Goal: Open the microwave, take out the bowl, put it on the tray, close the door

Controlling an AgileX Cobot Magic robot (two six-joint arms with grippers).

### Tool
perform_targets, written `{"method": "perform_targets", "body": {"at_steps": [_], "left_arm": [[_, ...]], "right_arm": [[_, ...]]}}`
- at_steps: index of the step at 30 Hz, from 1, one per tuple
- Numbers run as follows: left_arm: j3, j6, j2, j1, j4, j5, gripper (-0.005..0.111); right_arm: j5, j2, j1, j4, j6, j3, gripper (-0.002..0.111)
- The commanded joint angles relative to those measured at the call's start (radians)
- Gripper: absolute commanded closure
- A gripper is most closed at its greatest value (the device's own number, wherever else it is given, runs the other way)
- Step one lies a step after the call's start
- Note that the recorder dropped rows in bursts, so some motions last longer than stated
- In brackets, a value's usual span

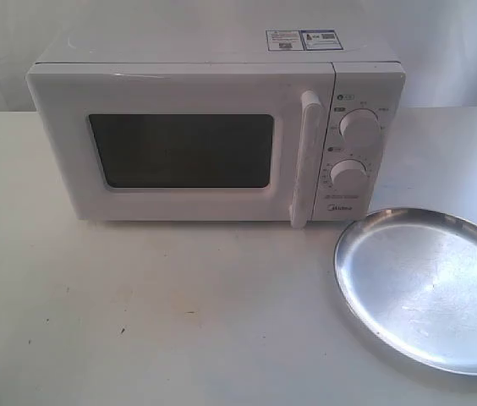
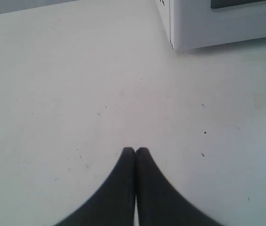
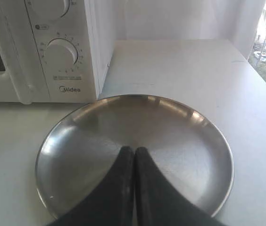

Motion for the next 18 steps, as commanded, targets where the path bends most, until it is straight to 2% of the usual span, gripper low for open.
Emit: {"method": "perform_targets", "body": {"at_steps": [1, 13, 15, 18], "left_arm": [[-0.002, -0.003, -0.002, -0.004, -0.007, 0.000, 0.107], [-0.002, -0.003, -0.002, -0.004, -0.007, 0.000, 0.107], [-0.002, -0.003, -0.002, -0.004, -0.007, 0.000, 0.107], [-0.002, -0.003, -0.002, -0.004, -0.007, 0.000, 0.107]], "right_arm": [[-0.013, -0.006, -0.006, -0.004, 0.001, 0.005, 0.108], [-0.028, -0.006, -0.006, -0.004, 0.001, 0.005, 0.108], [-0.073, -0.006, -0.006, -0.004, 0.012, 0.005, 0.108], [-0.253, -0.006, -0.006, 0.038, 0.106, 0.005, 0.108]]}}
